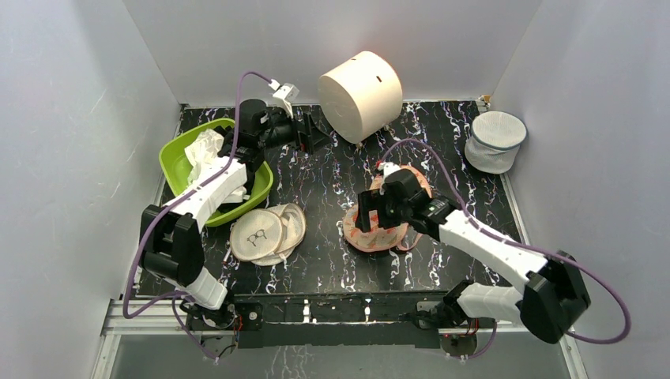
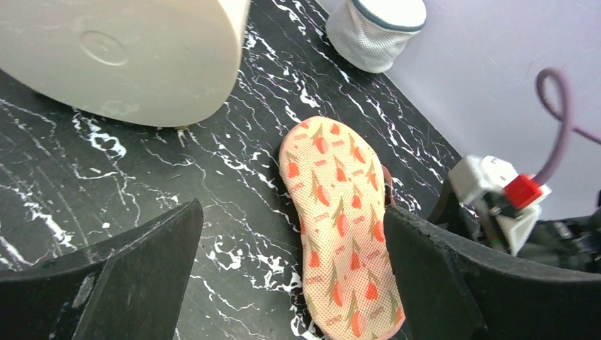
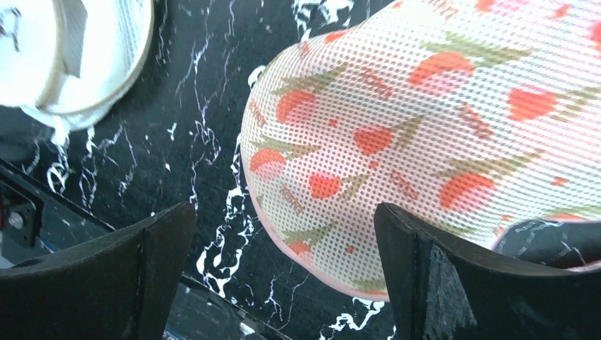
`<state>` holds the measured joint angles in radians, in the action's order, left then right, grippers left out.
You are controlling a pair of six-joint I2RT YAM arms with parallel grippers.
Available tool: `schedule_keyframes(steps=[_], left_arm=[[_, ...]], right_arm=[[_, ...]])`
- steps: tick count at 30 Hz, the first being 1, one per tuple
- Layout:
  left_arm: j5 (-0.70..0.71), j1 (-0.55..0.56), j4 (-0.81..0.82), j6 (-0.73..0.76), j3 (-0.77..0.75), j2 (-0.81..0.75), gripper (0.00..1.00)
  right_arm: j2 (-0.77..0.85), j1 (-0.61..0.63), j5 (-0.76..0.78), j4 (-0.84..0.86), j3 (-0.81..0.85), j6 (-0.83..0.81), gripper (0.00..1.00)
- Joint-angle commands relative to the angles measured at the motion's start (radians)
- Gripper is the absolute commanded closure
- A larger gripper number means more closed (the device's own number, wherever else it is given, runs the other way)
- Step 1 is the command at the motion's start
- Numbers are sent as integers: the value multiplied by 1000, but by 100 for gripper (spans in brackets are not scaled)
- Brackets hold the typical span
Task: Unzip the laundry bag and remove the bra
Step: Move the laundry bag to the center of the board, then adjust the laundry bag at the center of the board.
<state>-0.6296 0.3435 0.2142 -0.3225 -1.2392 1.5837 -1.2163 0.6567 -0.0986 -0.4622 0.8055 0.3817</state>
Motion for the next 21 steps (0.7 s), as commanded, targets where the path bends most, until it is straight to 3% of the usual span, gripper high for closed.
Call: schedule_keyframes(steps=[1, 6, 13, 18, 21], left_arm=[[-25, 50, 24, 54, -5, -30, 2], [44, 154, -42, 180, -3, -22, 1], [226, 345, -156, 335, -16, -13, 2], [282, 364, -169, 327, -23, -23, 2], [360, 365, -144, 338, 12, -67, 2]], right_arm=[[127, -5, 176, -21, 8, 60, 2], [199, -70, 336, -74, -10, 149, 2], [204, -319, 80, -14, -73, 110, 2], [59, -286, -94, -1, -36, 71, 2], [25, -193, -69, 91, -6, 115, 2]])
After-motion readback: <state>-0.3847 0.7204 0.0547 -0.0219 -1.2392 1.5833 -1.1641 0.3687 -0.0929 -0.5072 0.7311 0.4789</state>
